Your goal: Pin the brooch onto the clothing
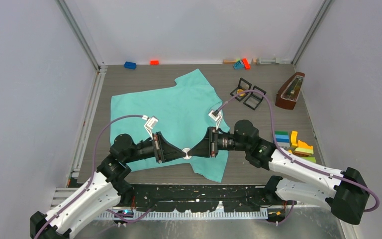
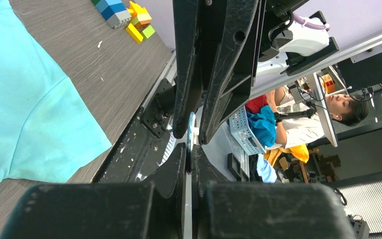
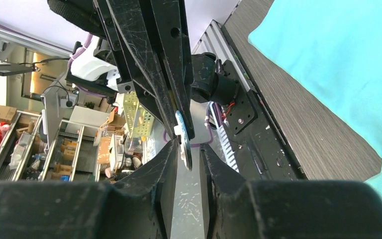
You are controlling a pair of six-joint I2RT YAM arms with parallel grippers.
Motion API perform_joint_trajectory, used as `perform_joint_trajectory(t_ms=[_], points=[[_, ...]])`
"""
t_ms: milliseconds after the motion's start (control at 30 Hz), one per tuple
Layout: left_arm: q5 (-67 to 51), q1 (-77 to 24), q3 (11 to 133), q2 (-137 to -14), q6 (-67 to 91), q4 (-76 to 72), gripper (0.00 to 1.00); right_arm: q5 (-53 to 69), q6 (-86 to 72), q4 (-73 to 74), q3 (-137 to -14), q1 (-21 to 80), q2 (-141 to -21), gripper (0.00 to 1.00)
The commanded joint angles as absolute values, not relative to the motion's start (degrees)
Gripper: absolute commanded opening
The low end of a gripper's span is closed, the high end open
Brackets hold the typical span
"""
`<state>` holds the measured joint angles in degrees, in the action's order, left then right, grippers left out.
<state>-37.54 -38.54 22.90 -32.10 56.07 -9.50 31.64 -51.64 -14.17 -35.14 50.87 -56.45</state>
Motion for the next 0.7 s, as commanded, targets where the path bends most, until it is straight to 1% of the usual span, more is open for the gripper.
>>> perform_joint_trajectory(t_ms=[0,133,233,400,667], points=[[-37.6,-38.5,23.0,-31.4,55.3,-11.8,0.0,33.1,-52.8,-19.0,-36.1,50.8,-57.0,0.28],[-37.8,-38.5,23.2,-31.6,55.3,-12.0,0.0,32.5,-52.7,-18.6,-36.2,50.8,-57.3,0.25],[-38.0,-38.5,23.3,-31.5,55.3,-12.4,0.0,31.9,-52.3,-17.9,-36.2,50.8,-57.9,0.17],[-38.2,-38.5,23.5,-31.5,55.4,-12.6,0.0,30.8,-50.7,-16.2,-36.1,50.8,-59.9,0.11],[-38.9,-38.5,23.7,-32.7,55.4,-13.5,0.0,28.8,-49.3,-15.3,-36.7,50.9,-64.1,0.08]])
